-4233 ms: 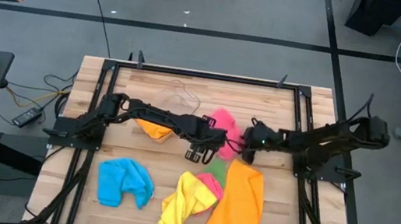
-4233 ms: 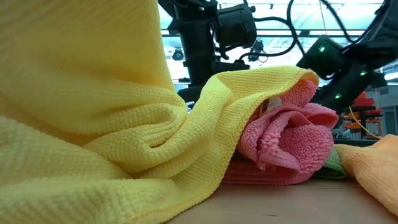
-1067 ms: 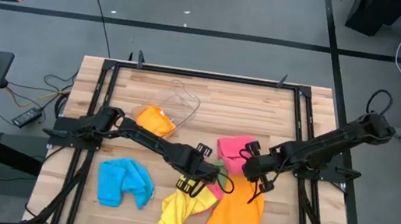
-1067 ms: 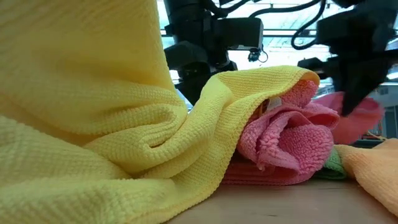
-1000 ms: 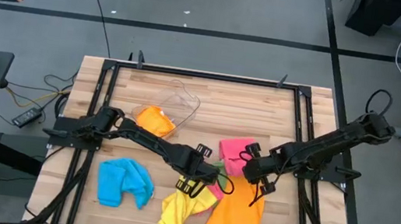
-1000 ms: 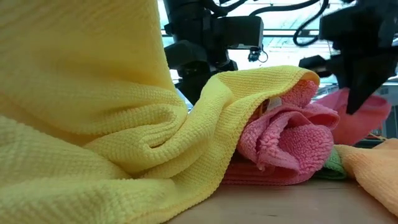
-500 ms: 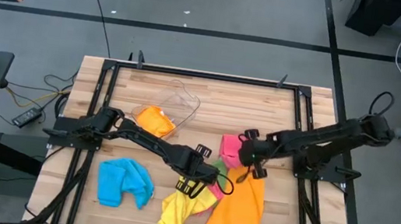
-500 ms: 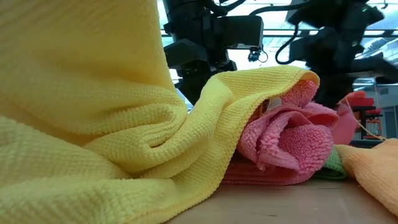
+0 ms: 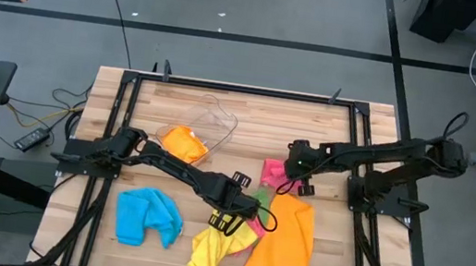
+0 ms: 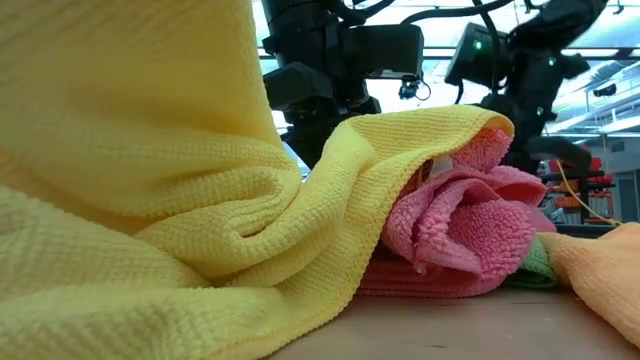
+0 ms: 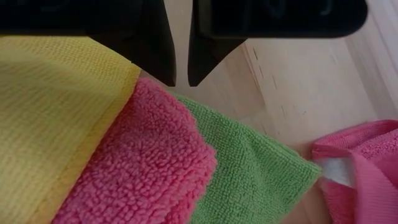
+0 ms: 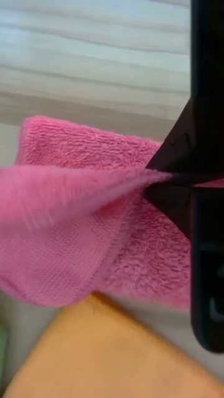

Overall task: Fold microfiber towels
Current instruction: Fold the pink microfiber towel

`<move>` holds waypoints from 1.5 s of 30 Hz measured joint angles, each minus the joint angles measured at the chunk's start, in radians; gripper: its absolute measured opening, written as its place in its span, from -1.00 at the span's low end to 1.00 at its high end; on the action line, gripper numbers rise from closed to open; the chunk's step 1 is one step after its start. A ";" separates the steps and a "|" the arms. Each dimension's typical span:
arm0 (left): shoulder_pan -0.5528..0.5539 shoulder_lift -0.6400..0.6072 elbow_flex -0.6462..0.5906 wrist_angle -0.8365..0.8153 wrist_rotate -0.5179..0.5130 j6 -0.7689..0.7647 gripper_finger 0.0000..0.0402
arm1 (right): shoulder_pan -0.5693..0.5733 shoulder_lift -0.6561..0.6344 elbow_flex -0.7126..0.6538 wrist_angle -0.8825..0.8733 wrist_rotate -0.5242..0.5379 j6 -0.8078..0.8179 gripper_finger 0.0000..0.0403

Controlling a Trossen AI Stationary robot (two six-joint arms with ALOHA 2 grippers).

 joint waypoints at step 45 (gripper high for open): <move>-0.005 0.001 0.000 -0.036 0.000 -0.025 -0.79 | 0.113 -0.064 0.113 -0.072 -0.244 0.254 -0.27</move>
